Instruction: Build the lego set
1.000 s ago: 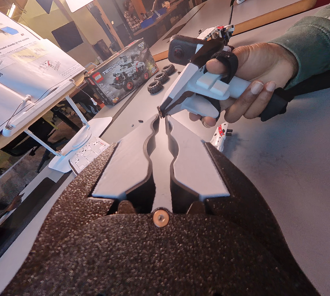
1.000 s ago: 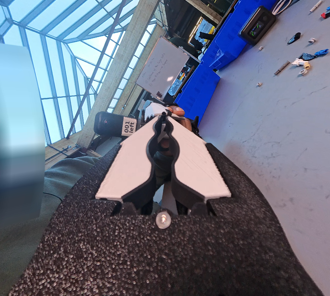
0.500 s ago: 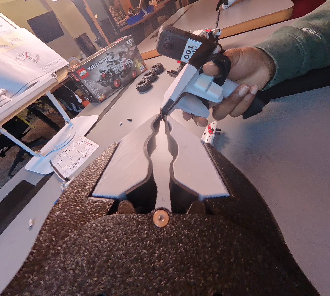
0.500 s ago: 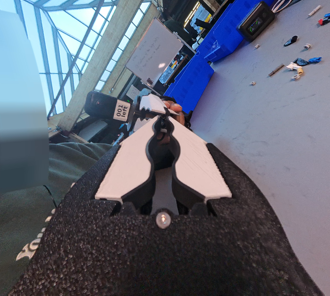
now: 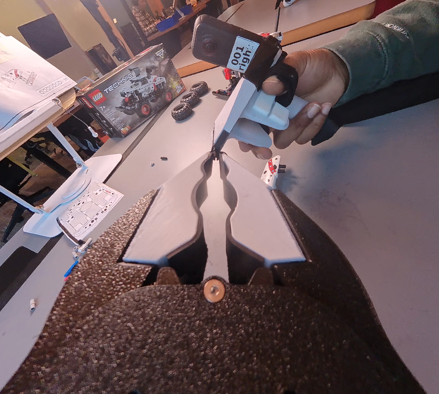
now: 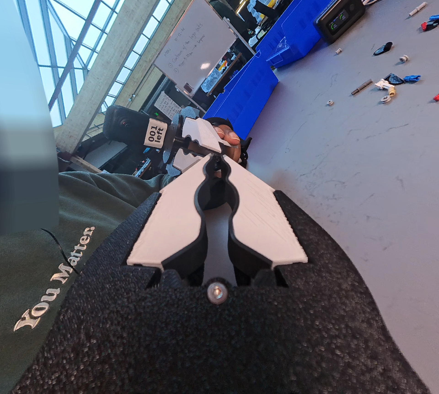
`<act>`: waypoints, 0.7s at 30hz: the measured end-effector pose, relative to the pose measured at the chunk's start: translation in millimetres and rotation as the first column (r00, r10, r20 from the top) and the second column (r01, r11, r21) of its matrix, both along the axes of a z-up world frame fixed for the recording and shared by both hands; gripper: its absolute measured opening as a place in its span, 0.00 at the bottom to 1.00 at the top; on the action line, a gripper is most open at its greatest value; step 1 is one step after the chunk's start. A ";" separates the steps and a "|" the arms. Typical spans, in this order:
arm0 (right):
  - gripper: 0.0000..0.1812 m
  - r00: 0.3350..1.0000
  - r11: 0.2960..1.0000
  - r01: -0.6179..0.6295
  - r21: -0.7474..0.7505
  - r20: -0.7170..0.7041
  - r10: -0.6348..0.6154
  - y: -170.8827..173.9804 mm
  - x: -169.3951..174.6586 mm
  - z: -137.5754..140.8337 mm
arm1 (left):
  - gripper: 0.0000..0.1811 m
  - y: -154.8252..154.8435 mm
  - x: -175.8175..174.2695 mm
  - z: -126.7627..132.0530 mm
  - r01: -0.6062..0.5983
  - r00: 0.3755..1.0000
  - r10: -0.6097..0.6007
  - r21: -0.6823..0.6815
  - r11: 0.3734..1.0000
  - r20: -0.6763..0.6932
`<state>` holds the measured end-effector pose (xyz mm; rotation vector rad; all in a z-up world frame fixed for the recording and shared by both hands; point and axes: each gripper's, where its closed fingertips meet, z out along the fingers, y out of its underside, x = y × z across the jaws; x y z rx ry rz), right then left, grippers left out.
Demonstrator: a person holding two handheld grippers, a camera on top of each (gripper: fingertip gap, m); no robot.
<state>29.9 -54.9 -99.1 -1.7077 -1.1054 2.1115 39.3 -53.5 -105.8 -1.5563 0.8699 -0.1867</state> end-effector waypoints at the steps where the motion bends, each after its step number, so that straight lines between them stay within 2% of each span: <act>1: 0.02 1.000 1.000 -0.002 -0.012 0.002 0.002 0.2 0.0 0.0 | 0.02 0.2 0.0 0.0 -0.003 1.000 0.003 0.004 1.000 -0.002; 6: 0.02 1.000 1.000 -0.002 -0.030 0.022 0.003 1.6 0.0 -4.0 | 0.02 1.7 0.2 -4.5 -0.002 1.000 0.002 -0.029 1.000 -0.014; 8: 0.03 1.000 0.998 -0.009 0.062 0.029 0.007 1.5 0.9 -5.0 | 0.02 2.3 -0.6 -4.1 0.013 0.999 -0.009 -0.077 0.997 0.048; 10: 0.14 0.999 0.965 -0.035 0.260 0.049 0.023 2.9 4.6 -8.8 | 0.02 5.9 -8.6 -4.9 -0.005 0.996 0.017 -0.127 0.992 0.091; 12: 0.17 0.993 0.852 -0.088 0.517 0.114 0.033 10.7 13.5 -22.0 | 0.02 9.8 -19.6 -8.8 -0.039 0.994 0.056 -0.170 0.985 0.099; 14: 0.19 0.969 0.640 -0.213 0.738 0.243 0.042 22.2 29.7 -49.7 | 0.02 13.0 -28.3 -18.3 -0.071 0.993 0.091 -0.226 0.972 0.079; 16: 0.25 0.917 0.484 -0.377 0.790 0.392 0.076 25.8 50.5 -76.3 | 0.02 14.4 -32.3 -27.2 -0.092 0.993 0.108 -0.266 0.960 0.046; 18: 0.30 0.866 0.406 -0.472 0.783 0.498 0.046 33.8 60.5 -96.1 | 0.02 14.2 -30.7 -35.0 -0.090 0.995 0.102 -0.294 0.951 0.024; 21: 0.27 0.830 0.416 -0.523 0.744 0.555 0.052 28.5 61.8 -106.9 | 0.02 10.6 -24.8 -45.8 -0.074 0.997 0.074 -0.334 0.940 -0.015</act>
